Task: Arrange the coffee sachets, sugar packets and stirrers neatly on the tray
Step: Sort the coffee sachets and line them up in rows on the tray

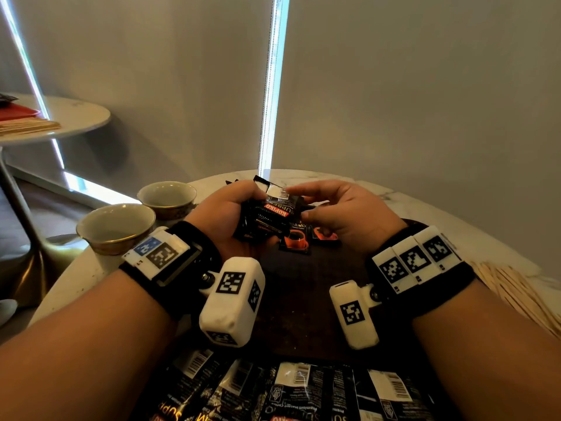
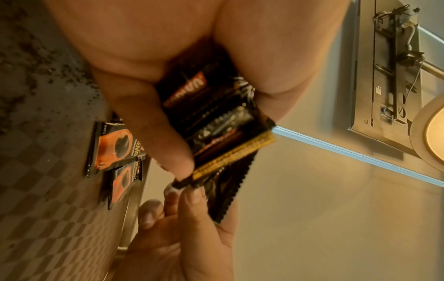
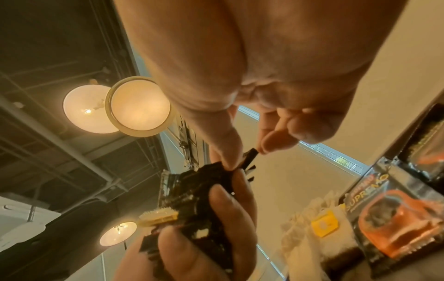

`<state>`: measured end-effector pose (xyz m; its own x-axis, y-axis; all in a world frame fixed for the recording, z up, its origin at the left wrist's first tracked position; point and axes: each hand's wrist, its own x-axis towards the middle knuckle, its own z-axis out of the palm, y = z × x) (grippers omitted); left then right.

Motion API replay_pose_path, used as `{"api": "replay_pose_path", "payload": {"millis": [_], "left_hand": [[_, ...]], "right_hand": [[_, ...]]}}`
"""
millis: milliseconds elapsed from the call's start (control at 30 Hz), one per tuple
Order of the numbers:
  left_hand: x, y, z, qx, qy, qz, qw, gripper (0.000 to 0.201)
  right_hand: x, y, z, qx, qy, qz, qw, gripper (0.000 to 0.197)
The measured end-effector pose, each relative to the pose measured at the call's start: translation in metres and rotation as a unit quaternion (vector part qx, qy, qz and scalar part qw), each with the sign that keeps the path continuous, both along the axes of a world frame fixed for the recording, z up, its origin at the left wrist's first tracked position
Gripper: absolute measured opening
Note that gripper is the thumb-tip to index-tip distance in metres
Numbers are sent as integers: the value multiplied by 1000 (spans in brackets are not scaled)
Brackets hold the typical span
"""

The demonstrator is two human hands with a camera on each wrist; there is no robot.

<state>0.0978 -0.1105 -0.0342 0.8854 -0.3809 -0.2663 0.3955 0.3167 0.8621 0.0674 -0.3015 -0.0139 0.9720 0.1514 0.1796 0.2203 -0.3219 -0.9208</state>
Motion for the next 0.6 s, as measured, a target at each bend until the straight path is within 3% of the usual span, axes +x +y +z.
{"api": "replay_pose_path", "payload": {"millis": [267, 433, 600], "left_hand": [[-1, 1, 3, -6, -2, -21, 1000, 37], [-2, -1, 2, -3, -5, -22, 1000, 27], [0, -1, 0, 8, -2, 5, 1000, 29]], "right_hand": [[2, -2, -2, 10, -22, -39, 999, 25], [9, -7, -7, -22, -33, -42, 998, 19], [20, -12, -16, 67, -44, -90, 993, 16]]}}
